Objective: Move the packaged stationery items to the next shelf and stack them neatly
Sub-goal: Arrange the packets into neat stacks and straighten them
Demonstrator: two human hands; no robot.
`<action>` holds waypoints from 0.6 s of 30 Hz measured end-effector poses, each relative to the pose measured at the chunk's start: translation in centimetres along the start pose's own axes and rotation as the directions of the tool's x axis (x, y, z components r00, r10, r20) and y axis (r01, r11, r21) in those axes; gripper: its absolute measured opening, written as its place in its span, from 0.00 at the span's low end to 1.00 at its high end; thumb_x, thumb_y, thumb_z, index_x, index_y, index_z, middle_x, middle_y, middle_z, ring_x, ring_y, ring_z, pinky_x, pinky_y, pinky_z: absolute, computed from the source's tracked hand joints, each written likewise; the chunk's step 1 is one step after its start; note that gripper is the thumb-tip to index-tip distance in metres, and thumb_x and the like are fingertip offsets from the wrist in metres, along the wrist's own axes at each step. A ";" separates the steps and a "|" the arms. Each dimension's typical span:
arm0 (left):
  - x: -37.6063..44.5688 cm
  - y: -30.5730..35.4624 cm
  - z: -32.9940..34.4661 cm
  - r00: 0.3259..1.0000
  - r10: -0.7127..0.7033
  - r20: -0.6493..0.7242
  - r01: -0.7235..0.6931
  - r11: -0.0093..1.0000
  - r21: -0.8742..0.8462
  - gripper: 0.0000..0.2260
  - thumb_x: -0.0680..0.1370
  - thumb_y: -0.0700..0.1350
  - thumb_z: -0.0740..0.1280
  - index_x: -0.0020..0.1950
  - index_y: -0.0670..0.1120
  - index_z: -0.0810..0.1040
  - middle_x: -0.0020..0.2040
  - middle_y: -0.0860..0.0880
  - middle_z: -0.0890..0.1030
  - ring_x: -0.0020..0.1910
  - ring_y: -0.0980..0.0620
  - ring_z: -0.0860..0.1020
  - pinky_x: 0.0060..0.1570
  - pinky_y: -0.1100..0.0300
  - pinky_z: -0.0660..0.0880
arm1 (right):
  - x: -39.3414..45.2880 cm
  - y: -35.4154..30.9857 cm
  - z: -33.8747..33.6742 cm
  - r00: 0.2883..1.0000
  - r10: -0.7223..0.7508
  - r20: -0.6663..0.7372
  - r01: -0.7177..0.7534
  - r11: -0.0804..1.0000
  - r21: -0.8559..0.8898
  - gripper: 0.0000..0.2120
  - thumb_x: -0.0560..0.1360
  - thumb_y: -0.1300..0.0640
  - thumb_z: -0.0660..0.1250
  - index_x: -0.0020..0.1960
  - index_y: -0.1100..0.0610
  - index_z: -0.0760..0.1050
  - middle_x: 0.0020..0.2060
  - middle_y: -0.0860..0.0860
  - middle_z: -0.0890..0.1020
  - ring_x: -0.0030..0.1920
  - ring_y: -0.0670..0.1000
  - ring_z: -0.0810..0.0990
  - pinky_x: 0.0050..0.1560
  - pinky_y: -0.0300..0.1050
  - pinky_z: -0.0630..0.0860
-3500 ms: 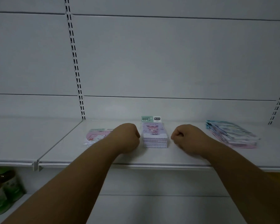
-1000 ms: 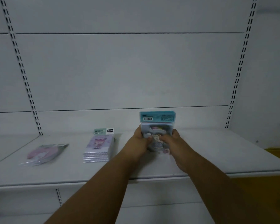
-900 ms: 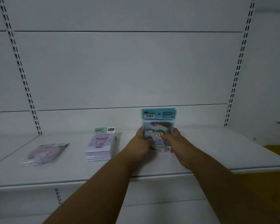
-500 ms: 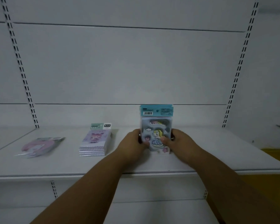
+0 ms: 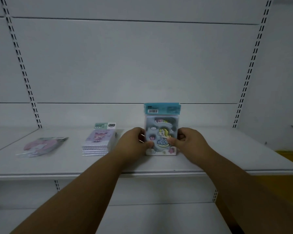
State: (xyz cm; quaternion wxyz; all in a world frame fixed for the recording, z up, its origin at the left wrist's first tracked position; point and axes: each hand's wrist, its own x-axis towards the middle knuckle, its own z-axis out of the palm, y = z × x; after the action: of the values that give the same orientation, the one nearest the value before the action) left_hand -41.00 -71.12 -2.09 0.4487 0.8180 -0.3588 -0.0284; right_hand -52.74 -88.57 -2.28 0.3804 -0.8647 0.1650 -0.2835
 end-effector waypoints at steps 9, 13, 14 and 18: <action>2.3 0.9 1.1 0.969 -0.243 0.049 0.221 0.935 0.276 0.19 0.74 0.60 0.64 0.45 0.44 0.81 0.37 0.48 0.80 0.37 0.53 0.76 0.30 0.60 0.66 | 2.3 -0.8 0.3 0.942 0.329 0.064 -0.324 0.943 -0.069 0.17 0.71 0.46 0.71 0.33 0.59 0.78 0.17 0.47 0.77 0.19 0.44 0.75 0.18 0.34 0.65; 2.2 1.0 1.4 0.977 -0.214 0.006 0.196 0.905 0.378 0.21 0.75 0.61 0.61 0.46 0.43 0.80 0.43 0.45 0.82 0.39 0.49 0.76 0.33 0.59 0.66 | 2.3 -0.9 0.4 0.952 0.305 0.021 -0.286 0.912 -0.293 0.24 0.71 0.38 0.67 0.41 0.61 0.81 0.29 0.53 0.77 0.31 0.50 0.75 0.28 0.42 0.64; 1.9 1.1 1.5 0.981 -0.196 -0.011 0.184 0.897 0.403 0.22 0.77 0.62 0.60 0.47 0.43 0.79 0.44 0.44 0.82 0.41 0.48 0.76 0.36 0.58 0.67 | 2.0 -0.7 0.2 0.958 0.287 0.025 -0.265 0.912 -0.313 0.28 0.72 0.35 0.63 0.42 0.61 0.80 0.32 0.54 0.78 0.33 0.50 0.75 0.29 0.42 0.64; -0.1 0.5 1.1 0.991 -0.085 -0.100 0.121 0.888 0.444 0.24 0.78 0.63 0.55 0.49 0.45 0.78 0.44 0.46 0.81 0.43 0.48 0.77 0.39 0.56 0.70 | -0.7 0.3 -1.7 0.994 0.106 0.026 -0.089 0.923 -0.373 0.29 0.73 0.31 0.55 0.36 0.56 0.76 0.33 0.52 0.77 0.35 0.50 0.75 0.32 0.43 0.66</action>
State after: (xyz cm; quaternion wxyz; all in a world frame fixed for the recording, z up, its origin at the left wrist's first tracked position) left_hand -41.78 -72.01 -2.46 0.2590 0.9179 -0.2940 0.0632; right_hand -54.32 -89.39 -1.82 0.2272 -0.9181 0.2496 -0.2079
